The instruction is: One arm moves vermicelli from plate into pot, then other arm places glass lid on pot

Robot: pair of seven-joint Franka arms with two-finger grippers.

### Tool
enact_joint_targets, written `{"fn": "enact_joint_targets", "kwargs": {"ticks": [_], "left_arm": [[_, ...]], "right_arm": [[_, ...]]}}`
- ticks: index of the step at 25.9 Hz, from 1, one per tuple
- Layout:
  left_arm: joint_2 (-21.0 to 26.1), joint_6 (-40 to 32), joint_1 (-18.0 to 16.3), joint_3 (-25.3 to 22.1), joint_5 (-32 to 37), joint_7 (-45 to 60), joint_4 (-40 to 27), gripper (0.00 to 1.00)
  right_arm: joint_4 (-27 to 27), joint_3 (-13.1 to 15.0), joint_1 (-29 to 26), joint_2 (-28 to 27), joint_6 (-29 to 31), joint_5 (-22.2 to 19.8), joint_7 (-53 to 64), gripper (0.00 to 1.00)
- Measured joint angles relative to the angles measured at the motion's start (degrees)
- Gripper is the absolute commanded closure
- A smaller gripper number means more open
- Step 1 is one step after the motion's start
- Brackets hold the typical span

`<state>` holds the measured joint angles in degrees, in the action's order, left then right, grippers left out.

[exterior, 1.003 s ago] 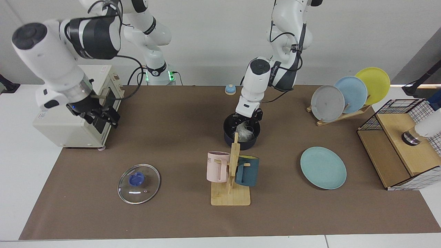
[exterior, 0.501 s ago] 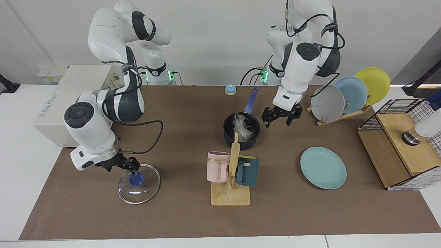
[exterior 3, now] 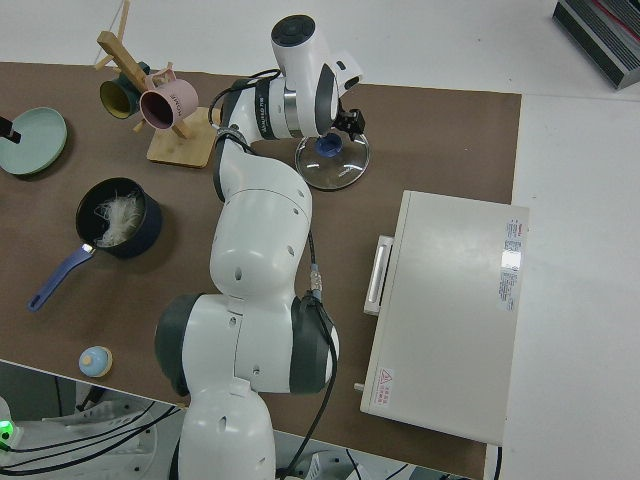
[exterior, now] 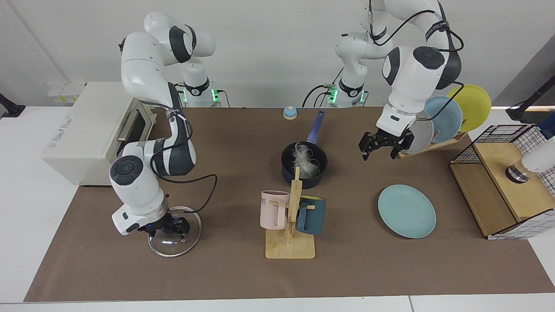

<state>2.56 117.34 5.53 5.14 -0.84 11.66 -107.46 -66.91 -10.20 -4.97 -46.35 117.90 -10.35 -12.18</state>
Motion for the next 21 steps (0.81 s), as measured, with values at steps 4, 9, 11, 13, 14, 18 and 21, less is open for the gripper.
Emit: {"fn": "enact_joint_targets", "kwargs": {"ticks": [4,9,11,13,14,18,21], "left_arm": [[-0.58,-0.74,-0.04,0.12,0.0,-0.38,0.1,0.0],[-1.78,-2.86,-1.95,0.05,0.0,-4.11,0.49,0.0],[-2.42,-3.75,-2.7,-0.45,0.0,-6.31,0.63,0.0],[-3.1,-4.68,-3.06,-1.55,0.0,-8.56,0.82,0.0],[-3.45,-5.2,-3.06,-2.31,0.0,-9.82,0.99,0.0],[-4.44,-7.93,-3.1,-5.43,0.01,-15.16,2.61,0.0],[-4.8,-9.95,-3.16,-7.34,0.59,-18.64,4.92,0.0]], "right_arm": [[-0.82,0.0,-0.05,0.0,0.1,0.0,0.0,0.01],[-1.48,0.0,-0.08,0.02,0.1,0.0,0.0,0.0],[-1.63,-0.01,-0.11,0.06,0.1,0.0,0.0,0.0],[-1.88,-0.02,-0.14,0.2,0.03,0.0,0.0,0.0],[-2.1,-0.03,-0.15,0.34,-0.02,0.0,0.0,0.0],[-3.56,-0.13,-0.14,1.46,-0.15,0.0,0.01,0.0],[-4.99,-0.24,-0.14,2.74,-0.27,0.0,0.28,0.0]]}}
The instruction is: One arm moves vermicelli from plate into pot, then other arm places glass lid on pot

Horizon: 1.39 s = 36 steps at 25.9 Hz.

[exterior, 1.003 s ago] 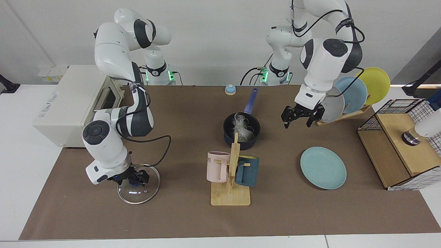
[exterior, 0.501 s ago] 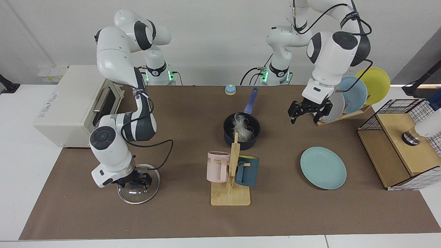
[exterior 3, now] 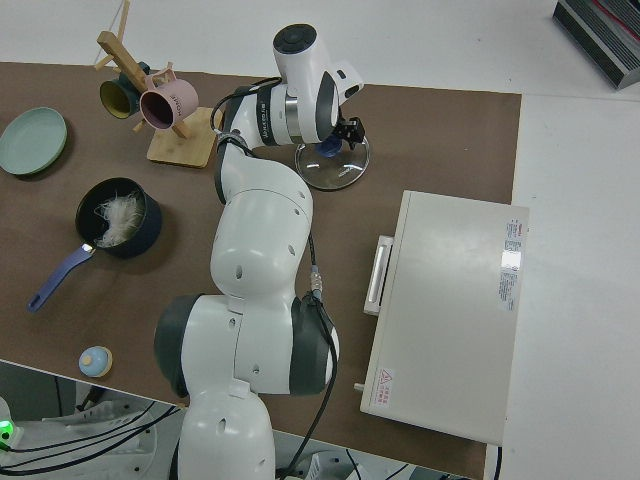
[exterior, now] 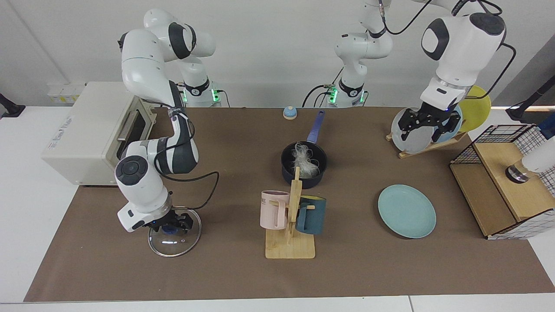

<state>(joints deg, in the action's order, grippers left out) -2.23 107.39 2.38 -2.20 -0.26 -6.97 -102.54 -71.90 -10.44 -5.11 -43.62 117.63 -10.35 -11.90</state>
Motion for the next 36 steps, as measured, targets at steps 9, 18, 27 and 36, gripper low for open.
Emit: {"fn": "enact_joint_targets", "kwargs": {"ticks": [9,18,27,36], "left_arm": [[-1.06,-7.71,-0.26,-1.34,0.59,-1.65,3.45,0.0],[-1.95,-8.52,-0.14,-0.77,0.59,-0.7,3.45,0.0],[-1.95,-8.6,0.27,2.23,0.59,0.27,3.45,0.0],[-1.95,-8.74,0.21,2.1,0.59,0.27,3.45,0.0]], "right_arm": [[-2.16,-0.04,-0.25,1.91,0.01,0.0,1.7,0.07],[-2.64,-0.23,-0.25,1.92,0.03,0.02,1.44,1.0],[-2.97,-1.04,-0.06,4.76,-1.3,0.01,-0.8,1.0],[-4.61,-7.76,-0.12,15.11,-13.04,0.31,-4.0,1.0]]}}
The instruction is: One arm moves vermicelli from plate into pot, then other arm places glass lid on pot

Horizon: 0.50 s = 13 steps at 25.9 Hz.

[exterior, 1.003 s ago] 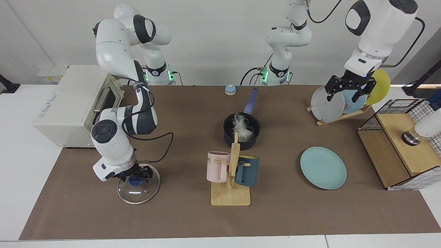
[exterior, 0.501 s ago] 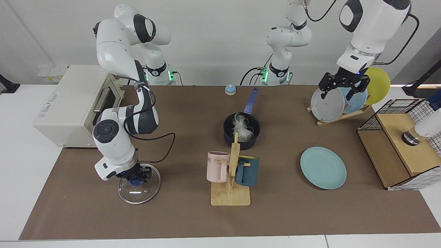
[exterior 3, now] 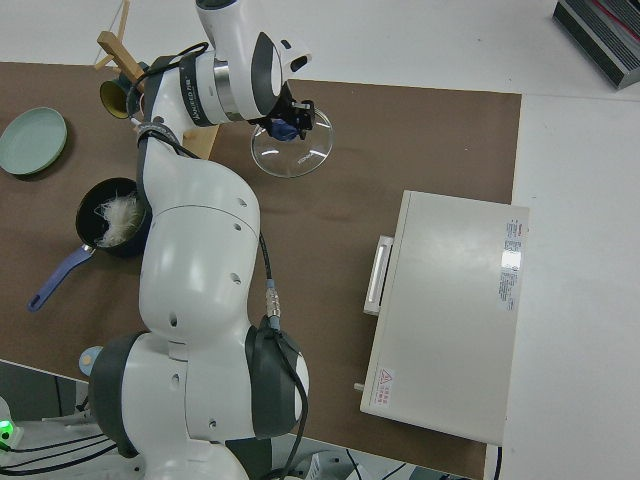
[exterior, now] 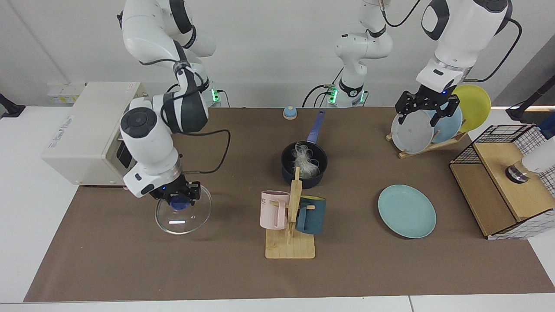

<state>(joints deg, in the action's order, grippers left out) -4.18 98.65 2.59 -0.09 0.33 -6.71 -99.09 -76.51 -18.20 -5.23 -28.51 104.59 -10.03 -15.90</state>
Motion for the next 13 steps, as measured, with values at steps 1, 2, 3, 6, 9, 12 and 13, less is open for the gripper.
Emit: {"fn": "enact_joint_targets", "kwargs": {"ticks": [1,2,3,6,9,12,13], "left_arm": [[0.0,-0.01,-0.03,-0.06,0.0,0.0,0.0,0.0],[0.0,-0.02,-0.05,-0.12,0.0,0.0,0.0,0.0],[0.0,-0.04,-0.07,-0.17,0.0,0.0,0.0,0.0],[0.0,-0.12,-0.08,-0.22,0.0,0.0,0.0,0.0],[0.0,-0.23,0.0,0.1,0.0,0.0,0.0,0.0],[0.0,-0.57,0.03,0.52,0.0,0.0,0.0,0.0],[0.0,-0.75,0.03,0.62,0.0,0.0,0.0,0.0]], "right_arm": [[-0.81,-1.19,0.05,1.52,-1.03,0.13,-1.49,1.0],[-1.66,-2.4,0.1,2.93,-1.68,0.25,-3.17,1.0],[-2.71,-3.89,0.19,4.46,-2.13,0.31,-5.25,1.0],[-5.71,-9.25,0.43,8.17,-2.68,0.32,-12.18,1.0],[-8.06,-16.1,0.94,10.19,-2.69,0.07,-21.9,1.0],[-9.02,-21.23,1.67,10.45,-2.6,-1.52,-29.59,1.0],[-9.25,-22.89,2.05,10.36,-2.58,-2.81,-31.8,1.0]]}}
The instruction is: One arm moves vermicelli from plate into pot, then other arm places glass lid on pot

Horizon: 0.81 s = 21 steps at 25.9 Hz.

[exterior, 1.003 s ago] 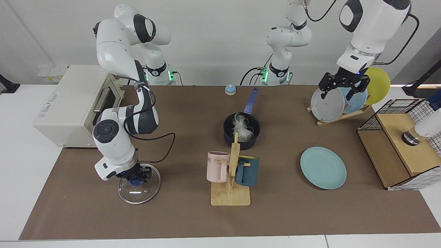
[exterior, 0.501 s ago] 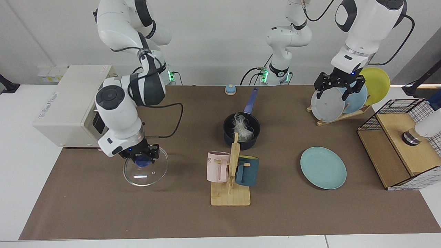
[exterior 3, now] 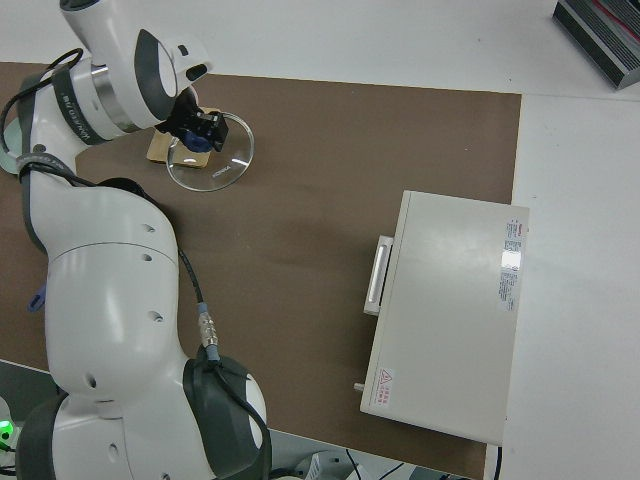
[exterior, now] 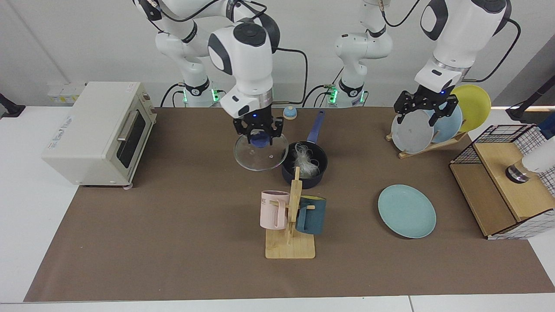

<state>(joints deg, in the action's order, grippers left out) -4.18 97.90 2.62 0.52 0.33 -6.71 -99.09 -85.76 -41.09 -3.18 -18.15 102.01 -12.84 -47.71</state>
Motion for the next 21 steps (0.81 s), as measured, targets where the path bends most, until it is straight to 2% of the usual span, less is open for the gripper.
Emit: {"fn": "enact_joint_targets", "kwargs": {"ticks": [4,7,9,13,16,21], "left_arm": [[0.0,-0.37,0.0,0.05,0.0,0.0,0.0,0.0],[0.0,-0.56,0.0,0.04,0.0,0.0,0.0,0.0],[0.0,-0.61,-0.01,0.01,0.0,0.0,0.0,0.0],[0.0,-0.65,-0.07,-0.13,0.0,0.0,0.0,0.0],[0.0,-0.67,-0.1,-0.34,0.0,0.0,0.0,0.0],[0.0,-0.69,-0.11,-0.46,0.0,0.0,0.0,0.0]], "right_arm": [[-0.87,-6.62,1.66,-2.33,-0.01,-8.44,-11.17,1.0],[-0.63,-12.5,2.36,-7.3,0.03,-16.4,-20.03,1.0],[0.65,-15.44,3.26,-11.69,-0.03,-21.76,-24.51,1.0],[5.99,-17.0,6.03,-19.9,-0.49,-27.85,-27.51,1.0],[8.51,-17.04,6.75,-23.67,-0.73,-29.31,-27.51,1.0],[9.41,-17.05,6.56,-26.69,-0.82,-29.71,-27.51,1.0]]}}
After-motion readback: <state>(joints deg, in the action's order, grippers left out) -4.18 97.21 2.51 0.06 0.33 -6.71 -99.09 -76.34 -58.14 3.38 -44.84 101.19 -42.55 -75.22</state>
